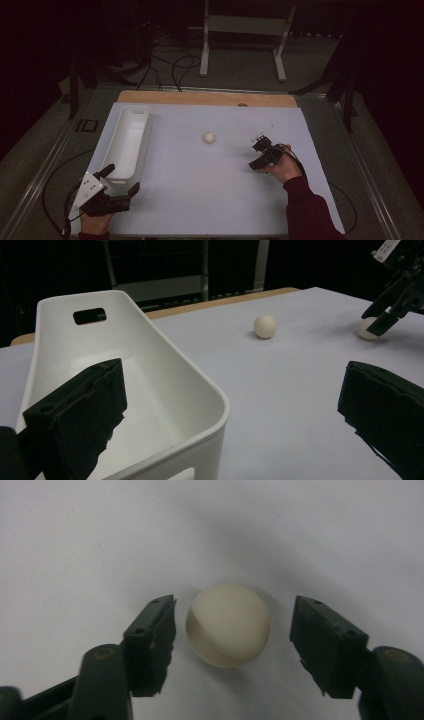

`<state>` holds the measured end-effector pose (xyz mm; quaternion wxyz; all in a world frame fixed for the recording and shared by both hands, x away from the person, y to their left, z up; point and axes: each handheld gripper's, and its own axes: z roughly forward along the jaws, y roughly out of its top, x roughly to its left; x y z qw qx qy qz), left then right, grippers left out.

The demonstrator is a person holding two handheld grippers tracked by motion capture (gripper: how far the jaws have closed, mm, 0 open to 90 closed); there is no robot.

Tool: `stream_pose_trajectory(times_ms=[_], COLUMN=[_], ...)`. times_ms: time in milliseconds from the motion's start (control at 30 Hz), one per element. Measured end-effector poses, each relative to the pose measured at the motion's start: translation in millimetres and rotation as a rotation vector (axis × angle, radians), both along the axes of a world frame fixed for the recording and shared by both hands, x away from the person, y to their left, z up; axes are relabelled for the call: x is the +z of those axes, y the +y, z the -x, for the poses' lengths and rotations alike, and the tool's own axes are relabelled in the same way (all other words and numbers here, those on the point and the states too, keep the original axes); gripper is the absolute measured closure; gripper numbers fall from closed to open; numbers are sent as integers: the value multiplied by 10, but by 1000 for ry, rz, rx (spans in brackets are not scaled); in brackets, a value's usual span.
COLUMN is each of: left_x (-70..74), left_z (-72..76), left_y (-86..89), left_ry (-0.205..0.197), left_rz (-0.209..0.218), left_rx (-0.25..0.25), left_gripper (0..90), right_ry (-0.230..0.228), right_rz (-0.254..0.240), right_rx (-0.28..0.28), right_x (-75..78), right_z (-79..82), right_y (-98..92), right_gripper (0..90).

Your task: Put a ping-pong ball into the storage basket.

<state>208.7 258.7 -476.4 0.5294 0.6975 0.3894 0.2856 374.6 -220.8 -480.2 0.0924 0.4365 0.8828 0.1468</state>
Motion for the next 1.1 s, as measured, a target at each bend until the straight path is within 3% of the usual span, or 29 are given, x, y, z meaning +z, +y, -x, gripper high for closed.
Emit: stream_pose_trajectory(times_ms=[567,1100], left_x=[-1,-3], left_z=[0,-3], left_y=[1,-4], left_ry=[1,1], left_rz=[-2,-5], left_rx=[4,0], left_gripper=[0,0], right_ry=[14,-4], right_rz=[12,20], right_rx=[8,23], right_x=[-45,0], right_z=[-10,35], right_y=[20,35], right_gripper=[494,503])
